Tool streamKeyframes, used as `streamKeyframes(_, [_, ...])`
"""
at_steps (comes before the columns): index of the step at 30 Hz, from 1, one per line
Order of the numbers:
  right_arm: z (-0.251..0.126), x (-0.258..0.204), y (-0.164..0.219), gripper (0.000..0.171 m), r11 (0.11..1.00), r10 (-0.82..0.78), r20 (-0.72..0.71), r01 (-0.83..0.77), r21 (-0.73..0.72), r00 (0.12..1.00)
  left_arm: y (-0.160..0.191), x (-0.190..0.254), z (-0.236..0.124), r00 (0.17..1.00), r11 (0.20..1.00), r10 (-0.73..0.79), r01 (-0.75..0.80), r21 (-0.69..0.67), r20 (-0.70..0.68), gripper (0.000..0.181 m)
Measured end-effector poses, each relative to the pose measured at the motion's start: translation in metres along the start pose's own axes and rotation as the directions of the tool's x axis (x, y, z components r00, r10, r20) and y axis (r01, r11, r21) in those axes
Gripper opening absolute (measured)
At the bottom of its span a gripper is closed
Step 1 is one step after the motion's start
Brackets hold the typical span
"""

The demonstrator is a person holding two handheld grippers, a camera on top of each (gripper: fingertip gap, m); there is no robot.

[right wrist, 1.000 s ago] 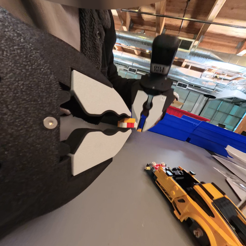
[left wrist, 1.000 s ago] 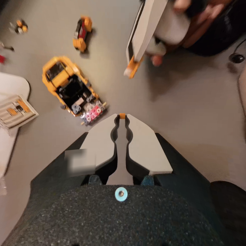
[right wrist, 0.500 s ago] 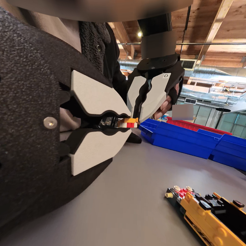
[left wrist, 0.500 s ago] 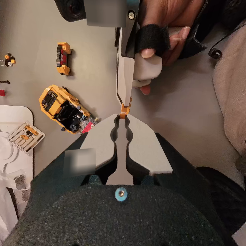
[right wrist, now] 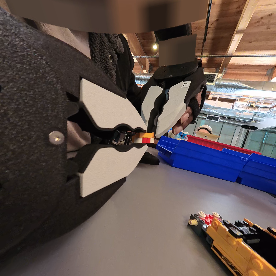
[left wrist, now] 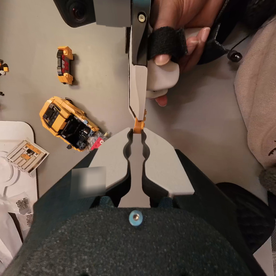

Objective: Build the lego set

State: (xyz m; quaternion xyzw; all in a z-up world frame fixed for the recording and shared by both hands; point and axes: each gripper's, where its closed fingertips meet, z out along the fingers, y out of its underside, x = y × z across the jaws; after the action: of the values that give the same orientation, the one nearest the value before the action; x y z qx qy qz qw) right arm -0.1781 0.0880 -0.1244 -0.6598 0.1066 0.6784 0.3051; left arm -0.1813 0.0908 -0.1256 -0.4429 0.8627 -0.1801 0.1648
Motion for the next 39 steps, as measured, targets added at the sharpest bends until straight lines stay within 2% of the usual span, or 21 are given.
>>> streamKeyframes(18, [-0.001,-0.003,-0.001,0.013,1.000,0.009,0.024,-0.010,0.009,1.000,-0.005,0.000,-0.004,1.000,1.000,-0.001,0.000,0.017,0.017,0.013])
streamKeyframes(21, [-0.001,-0.003,-0.001,0.013,1.000,0.007,0.028,-0.007,0.013,1.000,-0.006,-0.003,-0.009,0.999,0.998,-0.040,0.039,0.047,0.025,0.015])
streamKeyframes(23, [-0.002,-0.005,-0.002,0.013,1.000,-0.005,0.037,0.004,0.017,0.999,-0.006,-0.006,-0.013,0.991,0.987,-0.131,0.129,0.099,0.007,0.018])
streamKeyframes(25, [-0.002,-0.009,-0.002,0.013,0.999,-0.034,0.053,0.032,0.024,0.998,-0.004,-0.008,-0.015,0.953,0.937,-0.297,0.304,0.173,-0.062,0.020])
streamKeyframes(27, [-0.002,-0.013,-0.003,0.013,0.997,-0.069,0.072,0.067,0.032,0.995,-0.004,-0.003,-0.016,0.880,0.846,-0.435,0.472,0.249,-0.189,0.026])
streamKeyframes(32, [0.005,-0.024,0.005,0.013,0.976,-0.219,0.093,0.220,0.002,0.971,-0.012,0.005,-0.022,0.687,0.597,-0.556,0.722,0.350,-0.468,0.028])
streamKeyframes(35, [0.007,-0.028,0.008,0.013,0.953,-0.302,0.093,0.304,-0.009,0.949,-0.014,0.013,-0.023,0.652,0.562,-0.524,0.748,0.353,-0.548,0.023])
streamKeyframes(39, [0.009,-0.029,0.011,0.013,0.933,-0.357,0.089,0.360,-0.020,0.930,-0.016,0.022,-0.023,0.654,0.574,-0.481,0.738,0.354,-0.583,0.019])
